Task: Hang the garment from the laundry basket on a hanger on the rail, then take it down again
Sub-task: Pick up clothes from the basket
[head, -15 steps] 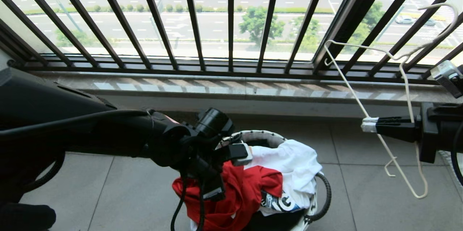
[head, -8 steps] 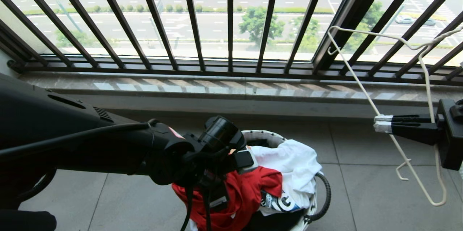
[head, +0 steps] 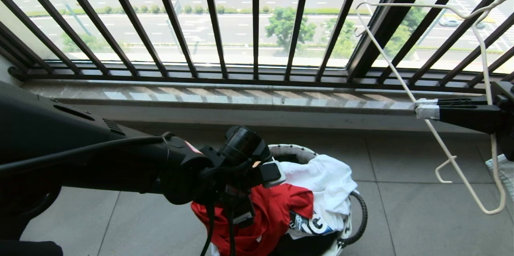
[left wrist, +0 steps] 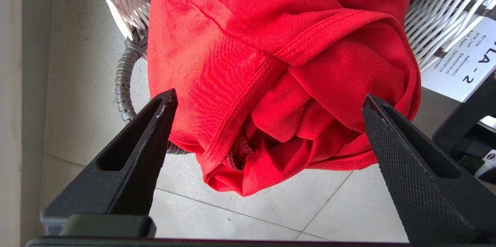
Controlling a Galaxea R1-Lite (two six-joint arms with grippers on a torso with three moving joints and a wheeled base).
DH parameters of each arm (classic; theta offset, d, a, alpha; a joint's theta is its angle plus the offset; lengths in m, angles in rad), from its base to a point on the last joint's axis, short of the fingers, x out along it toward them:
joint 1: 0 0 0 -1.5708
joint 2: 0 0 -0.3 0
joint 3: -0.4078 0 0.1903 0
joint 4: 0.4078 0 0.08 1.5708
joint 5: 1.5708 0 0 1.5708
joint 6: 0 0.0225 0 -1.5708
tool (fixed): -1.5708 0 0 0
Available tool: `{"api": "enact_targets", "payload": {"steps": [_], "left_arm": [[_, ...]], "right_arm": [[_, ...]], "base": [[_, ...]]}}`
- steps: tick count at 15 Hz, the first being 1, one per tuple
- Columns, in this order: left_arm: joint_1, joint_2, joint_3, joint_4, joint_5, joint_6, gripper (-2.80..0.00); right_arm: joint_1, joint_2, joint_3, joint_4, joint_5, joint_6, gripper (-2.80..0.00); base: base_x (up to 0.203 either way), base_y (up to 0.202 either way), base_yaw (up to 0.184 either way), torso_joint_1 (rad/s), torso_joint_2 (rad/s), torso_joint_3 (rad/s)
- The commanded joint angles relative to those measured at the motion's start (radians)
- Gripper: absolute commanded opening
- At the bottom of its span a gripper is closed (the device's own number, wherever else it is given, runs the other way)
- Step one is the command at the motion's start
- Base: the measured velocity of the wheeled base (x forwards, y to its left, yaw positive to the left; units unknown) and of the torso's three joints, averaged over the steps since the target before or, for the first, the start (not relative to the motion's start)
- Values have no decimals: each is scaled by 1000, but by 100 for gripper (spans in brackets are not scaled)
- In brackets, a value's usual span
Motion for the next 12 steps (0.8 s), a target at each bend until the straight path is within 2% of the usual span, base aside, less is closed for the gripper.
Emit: {"api": "enact_targets", "payload": {"steps": [1,5,10,12], "left_arm": [[8,29,-19,1,3,6,0],[16,70,-31,-2,37,13,0],[25,140,-45,-162,63,19,0],[26,132,-56,-181,63,17,0]], "right_arm": [[-1,13,2,-4,3,1,-280],[-1,11,-1,-10,3,3,-280],[1,-3,-1,-10,3,1,-280],[1,-3,-1,-10,3,1,-280]], "base": [[0,0,0,0,0,0],[0,0,0,0,0,0],[0,0,0,0,0,0],[0,0,0,0,0,0]]}}
